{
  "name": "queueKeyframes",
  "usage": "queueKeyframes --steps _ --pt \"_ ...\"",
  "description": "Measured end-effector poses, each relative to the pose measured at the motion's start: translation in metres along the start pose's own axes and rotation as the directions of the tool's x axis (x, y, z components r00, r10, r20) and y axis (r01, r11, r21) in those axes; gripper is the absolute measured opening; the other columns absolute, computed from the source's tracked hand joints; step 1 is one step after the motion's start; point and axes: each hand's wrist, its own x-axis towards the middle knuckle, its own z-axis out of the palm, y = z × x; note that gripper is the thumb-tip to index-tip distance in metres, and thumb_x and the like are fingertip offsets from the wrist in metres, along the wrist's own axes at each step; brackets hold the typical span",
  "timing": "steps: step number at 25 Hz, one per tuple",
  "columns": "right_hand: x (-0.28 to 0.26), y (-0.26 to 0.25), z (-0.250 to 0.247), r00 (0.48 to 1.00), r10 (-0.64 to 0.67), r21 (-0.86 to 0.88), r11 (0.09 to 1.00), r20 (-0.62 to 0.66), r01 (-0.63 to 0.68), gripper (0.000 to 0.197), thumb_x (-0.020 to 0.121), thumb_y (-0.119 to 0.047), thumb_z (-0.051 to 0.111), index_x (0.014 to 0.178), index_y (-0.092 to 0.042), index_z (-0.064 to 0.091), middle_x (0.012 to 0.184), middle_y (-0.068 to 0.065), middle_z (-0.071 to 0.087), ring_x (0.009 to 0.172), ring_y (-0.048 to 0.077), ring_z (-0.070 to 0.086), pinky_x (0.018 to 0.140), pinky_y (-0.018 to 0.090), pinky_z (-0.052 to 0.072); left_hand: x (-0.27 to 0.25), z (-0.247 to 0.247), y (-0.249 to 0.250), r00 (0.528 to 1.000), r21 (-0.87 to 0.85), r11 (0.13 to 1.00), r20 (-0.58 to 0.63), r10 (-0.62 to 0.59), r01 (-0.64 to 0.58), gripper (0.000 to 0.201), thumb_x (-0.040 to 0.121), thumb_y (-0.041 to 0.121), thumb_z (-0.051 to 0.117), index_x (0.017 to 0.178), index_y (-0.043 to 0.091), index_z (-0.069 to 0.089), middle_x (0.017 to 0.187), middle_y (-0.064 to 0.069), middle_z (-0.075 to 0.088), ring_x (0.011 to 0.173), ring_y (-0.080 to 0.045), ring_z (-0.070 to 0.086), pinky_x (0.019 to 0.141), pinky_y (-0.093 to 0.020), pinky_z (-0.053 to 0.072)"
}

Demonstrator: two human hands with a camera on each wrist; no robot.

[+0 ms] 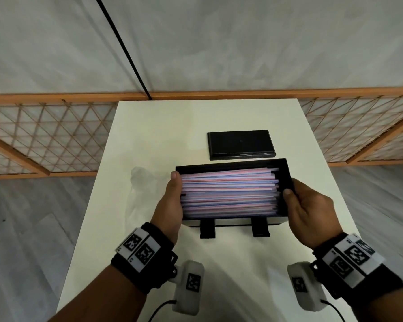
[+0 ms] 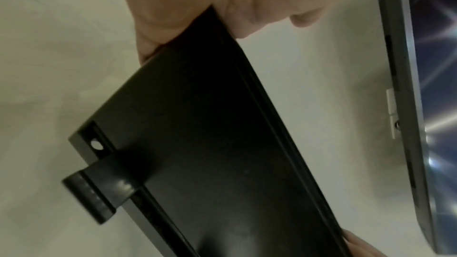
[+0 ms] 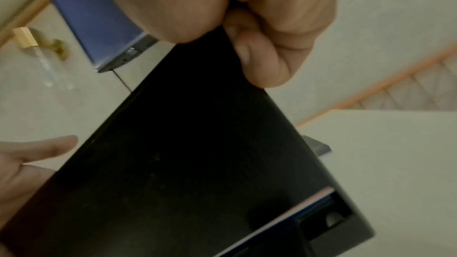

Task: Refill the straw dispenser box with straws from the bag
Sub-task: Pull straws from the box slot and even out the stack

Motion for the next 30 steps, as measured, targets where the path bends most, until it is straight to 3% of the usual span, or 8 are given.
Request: queueKeyframes --steps 6,10,14,16,19,21,23,30 --pt "-0.020 0.022 0.017 0.977 0.168 0.083 0.980 0.130 -0.180 0.043 0.091 -0.032 0.037 0.120 -0.017 0.065 0.087 -0.006 0.067 0.084 0.027 0.064 0.070 0.027 0.039 -0.003 0.001 -0.018 0.999 0.125 0.991 0.019 -0.039 0.037 0.059 0.096 0.070 0.030 0.126 0.029 0.059 0.124 0.003 0.066 0.115 -0.011 0.061 0.098 -0.030 0.044" --pt "-0.022 0.024 0.021 0.960 0.224 0.090 0.966 0.166 -0.241 0.043 0.090 -0.035 0.037 0.119 -0.017 0.064 0.068 -0.014 0.061 0.062 0.018 0.059 0.064 0.029 0.042 0.000 -0.003 -0.025 0.999 0.181 0.983 0.029 -0.022 0.017 0.075 0.080 0.079 0.033 0.130 0.028 0.056 0.128 0.000 0.065 0.117 -0.014 0.061 0.108 -0.038 0.044" --pt "-0.020 0.023 0.019 0.900 0.344 0.018 0.932 0.269 -0.362 0.029 0.099 -0.031 0.048 0.121 -0.016 0.059 0.062 -0.002 0.064 0.056 0.018 0.062 0.061 0.033 0.047 0.000 -0.005 -0.019 1.000 0.219 0.976 -0.014 -0.001 0.004 0.071 0.077 0.081 0.036 0.118 0.029 0.061 0.122 0.000 0.067 0.115 -0.018 0.063 0.108 -0.046 0.045" --pt "-0.012 0.014 0.006 0.894 0.397 -0.018 0.915 0.208 -0.402 0.023 0.094 -0.028 0.060 0.113 -0.015 0.059 0.064 0.000 0.063 0.062 0.014 0.061 0.063 0.032 0.042 0.000 -0.008 -0.011 0.994 0.233 0.972 -0.096 0.052 -0.028 0.074 0.070 0.089 0.040 0.108 0.031 0.064 0.114 0.004 0.069 0.113 -0.021 0.064 0.107 -0.051 0.045" --pt "0.009 -0.009 -0.009 0.899 0.427 0.112 0.893 0.094 -0.436 0.015 0.088 -0.027 0.069 0.087 -0.015 0.061 0.060 0.000 0.059 0.058 0.019 0.058 0.062 0.031 0.042 -0.002 -0.012 0.019 0.930 0.264 0.945 -0.258 0.263 -0.194 0.042 0.080 0.067 0.044 0.085 0.029 0.061 0.094 0.004 0.067 0.096 -0.025 0.065 0.090 -0.047 0.052" --pt "0.024 -0.023 0.000 0.816 0.513 0.343 0.741 0.266 -0.577 0.019 0.090 -0.020 0.067 0.079 -0.006 0.060 0.058 0.008 0.060 0.048 0.024 0.056 0.058 0.035 0.051 -0.001 -0.010 0.037 0.940 0.119 0.968 -0.238 0.243 -0.220 0.038 0.093 0.051 0.047 0.083 0.018 0.062 0.084 -0.004 0.067 0.075 -0.021 0.063 0.064 -0.035 0.049" --pt "0.031 -0.033 0.019 0.690 0.563 0.392 0.569 0.455 -0.723 0.017 0.092 -0.013 0.064 0.080 -0.001 0.060 0.062 0.018 0.060 0.047 0.026 0.056 0.057 0.040 0.053 0.001 -0.006 0.045 0.973 -0.014 0.989 -0.184 0.139 -0.144 0.041 0.104 0.043 0.043 0.084 0.012 0.062 0.074 -0.005 0.065 0.062 -0.019 0.060 0.052 -0.028 0.044" --pt "0.042 -0.049 0.051 0.544 0.557 0.430 0.335 0.627 -0.838 0.012 0.092 -0.008 0.062 0.083 -0.004 0.056 0.069 0.017 0.056 0.050 0.026 0.059 0.052 0.033 0.053 -0.003 0.016 0.032 0.999 -0.030 0.999 -0.025 -0.044 0.044 0.044 0.105 0.045 0.039 0.092 0.008 0.060 0.064 -0.006 0.066 0.049 -0.019 0.061 0.048 -0.027 0.045"
